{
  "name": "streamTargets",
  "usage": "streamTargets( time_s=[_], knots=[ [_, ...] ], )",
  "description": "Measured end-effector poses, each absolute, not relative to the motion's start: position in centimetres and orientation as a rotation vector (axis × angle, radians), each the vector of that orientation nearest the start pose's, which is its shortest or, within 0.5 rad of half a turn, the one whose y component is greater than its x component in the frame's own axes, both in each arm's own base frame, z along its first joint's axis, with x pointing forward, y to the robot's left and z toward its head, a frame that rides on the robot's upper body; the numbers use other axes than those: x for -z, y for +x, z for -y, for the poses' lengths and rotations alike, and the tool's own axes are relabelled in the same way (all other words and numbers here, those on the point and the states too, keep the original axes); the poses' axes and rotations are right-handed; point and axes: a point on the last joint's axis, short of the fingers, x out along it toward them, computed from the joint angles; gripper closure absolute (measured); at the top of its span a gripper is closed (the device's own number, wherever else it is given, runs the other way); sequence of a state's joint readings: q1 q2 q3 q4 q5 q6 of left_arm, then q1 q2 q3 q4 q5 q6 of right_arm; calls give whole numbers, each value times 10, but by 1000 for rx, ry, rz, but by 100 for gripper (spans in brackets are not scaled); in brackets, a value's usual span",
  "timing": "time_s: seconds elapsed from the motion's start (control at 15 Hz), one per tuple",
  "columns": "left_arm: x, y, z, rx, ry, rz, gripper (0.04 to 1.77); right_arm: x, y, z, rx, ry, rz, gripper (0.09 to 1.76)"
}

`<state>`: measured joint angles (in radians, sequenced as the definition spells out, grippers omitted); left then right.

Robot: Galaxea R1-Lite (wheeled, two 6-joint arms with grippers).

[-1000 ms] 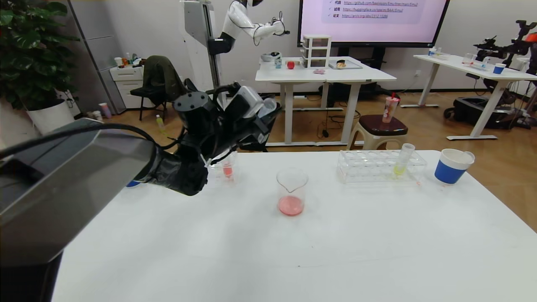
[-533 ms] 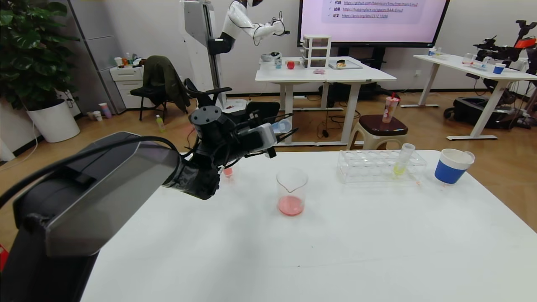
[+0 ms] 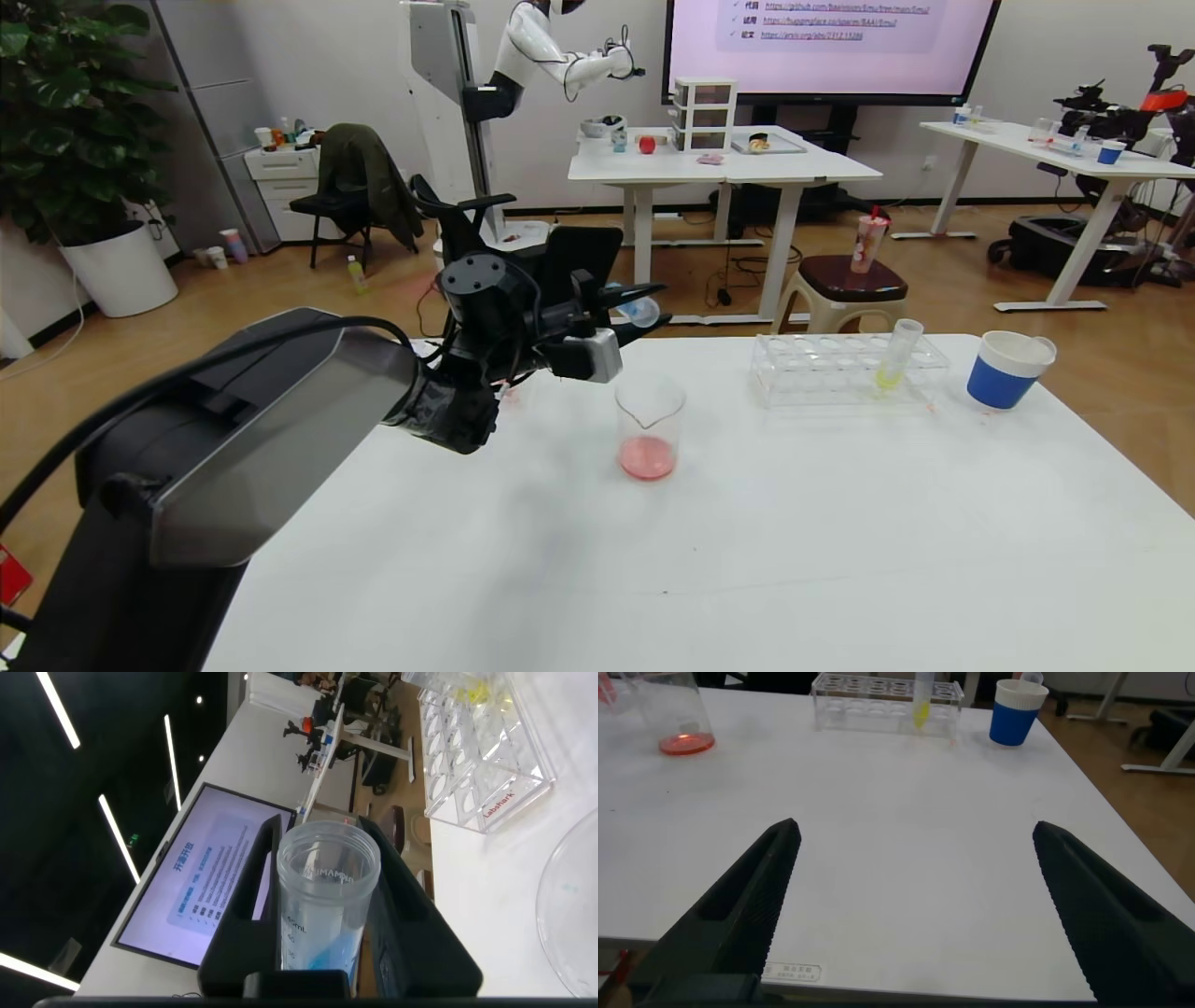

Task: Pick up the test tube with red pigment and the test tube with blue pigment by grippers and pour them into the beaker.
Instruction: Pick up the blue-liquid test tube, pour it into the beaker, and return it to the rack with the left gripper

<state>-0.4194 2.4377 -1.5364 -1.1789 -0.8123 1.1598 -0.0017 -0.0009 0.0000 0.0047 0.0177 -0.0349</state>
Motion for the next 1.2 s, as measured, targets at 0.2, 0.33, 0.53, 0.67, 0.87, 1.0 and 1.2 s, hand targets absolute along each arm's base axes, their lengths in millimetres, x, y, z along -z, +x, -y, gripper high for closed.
streamTargets(
  time_s=[0.2, 0.33, 0.53, 0.67, 0.87, 1.0, 1.2],
  knots=[
    [-127, 440, 214, 917, 1085, 998, 128, -75, -23, 0, -16, -35, -4, 11],
    [-125, 441, 214, 908, 1110, 1016, 128, -75, -23, 0, -16, -35, -4, 11],
    [-120, 444, 212, 888, 1157, 1034, 128, -75, -23, 0, -16, -35, -4, 11],
    [-116, 445, 210, 874, 1190, 1045, 128, -75, -23, 0, -16, -35, -4, 11],
    [-110, 447, 210, 861, 1228, 1058, 128, -75, -23, 0, -16, -35, -3, 11],
    [-108, 447, 210, 853, 1249, 1069, 128, -75, -23, 0, -16, -35, -4, 11],
    [-105, 448, 210, 837, 1290, 1090, 128, -75, -23, 0, -16, -35, -4, 11]
  ],
)
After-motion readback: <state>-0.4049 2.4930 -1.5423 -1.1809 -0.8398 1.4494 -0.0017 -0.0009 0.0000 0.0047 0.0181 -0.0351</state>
